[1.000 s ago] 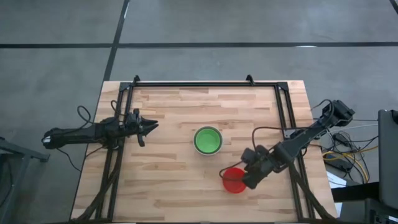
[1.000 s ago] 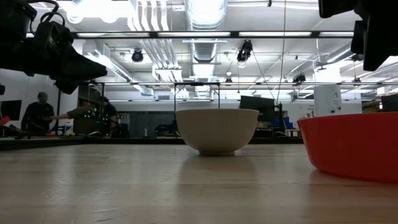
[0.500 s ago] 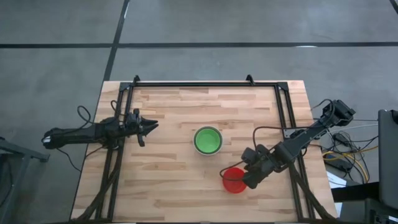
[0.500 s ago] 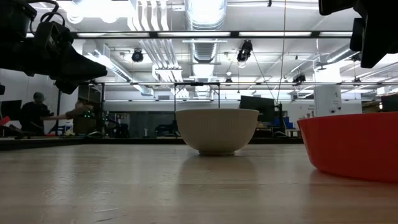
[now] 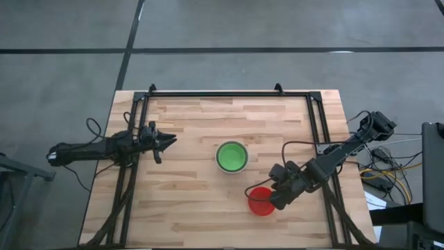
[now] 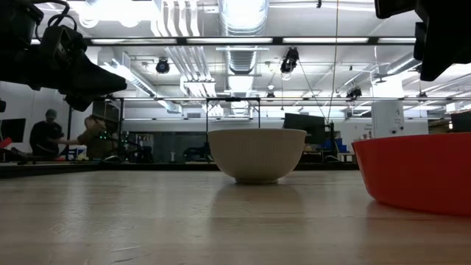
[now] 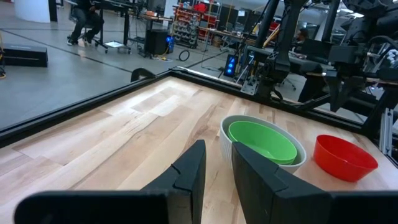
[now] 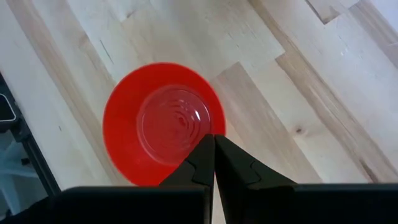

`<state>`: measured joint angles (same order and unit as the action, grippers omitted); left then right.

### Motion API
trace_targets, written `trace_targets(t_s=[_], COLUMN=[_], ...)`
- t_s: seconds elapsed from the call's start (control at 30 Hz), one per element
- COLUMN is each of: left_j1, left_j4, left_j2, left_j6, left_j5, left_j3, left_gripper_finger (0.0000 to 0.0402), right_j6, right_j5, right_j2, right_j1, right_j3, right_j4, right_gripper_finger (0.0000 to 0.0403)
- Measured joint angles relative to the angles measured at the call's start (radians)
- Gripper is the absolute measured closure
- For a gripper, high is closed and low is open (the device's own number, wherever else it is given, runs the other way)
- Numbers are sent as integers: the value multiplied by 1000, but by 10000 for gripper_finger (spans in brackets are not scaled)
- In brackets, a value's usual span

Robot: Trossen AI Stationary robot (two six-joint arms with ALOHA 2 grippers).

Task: Nest bowls inside each other
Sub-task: Stack the red bowl on the green bowl

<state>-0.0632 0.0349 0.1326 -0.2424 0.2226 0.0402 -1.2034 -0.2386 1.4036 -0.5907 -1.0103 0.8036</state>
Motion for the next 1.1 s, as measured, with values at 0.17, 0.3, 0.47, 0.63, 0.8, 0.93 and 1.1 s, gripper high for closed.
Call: trace_targets(t_s=[0.17, 0.3, 0.47, 0.63, 0.8, 0.93, 1.1], left_j1=[0, 0, 0, 0, 0, 0, 0], left_j4=[0, 0, 0, 0, 0, 0, 1], left_j2=[0, 0, 0, 0, 0, 0, 0], left_j6=[0, 0, 0, 0, 0, 0, 0], left_j5=[0, 0, 0, 0, 0, 0, 0], left_j3=[0, 0, 0, 0, 0, 0, 0], left_gripper_finger=[319, 319, 319, 319, 319, 319, 319], right_j6=[23, 29, 59, 85, 88, 85, 87], right_j5=[-2, -5, -8, -7, 0, 1, 9], right_j2=[0, 4, 7, 7, 7, 7, 7], right_j1=[0, 0, 0, 0, 0, 0, 0], right_j3=[0, 1, 14, 17, 17, 17, 21], right_j4=[-41, -69, -124, -127, -137, -142, -140], right_gripper_finger=[394, 394, 394, 394, 394, 394, 394])
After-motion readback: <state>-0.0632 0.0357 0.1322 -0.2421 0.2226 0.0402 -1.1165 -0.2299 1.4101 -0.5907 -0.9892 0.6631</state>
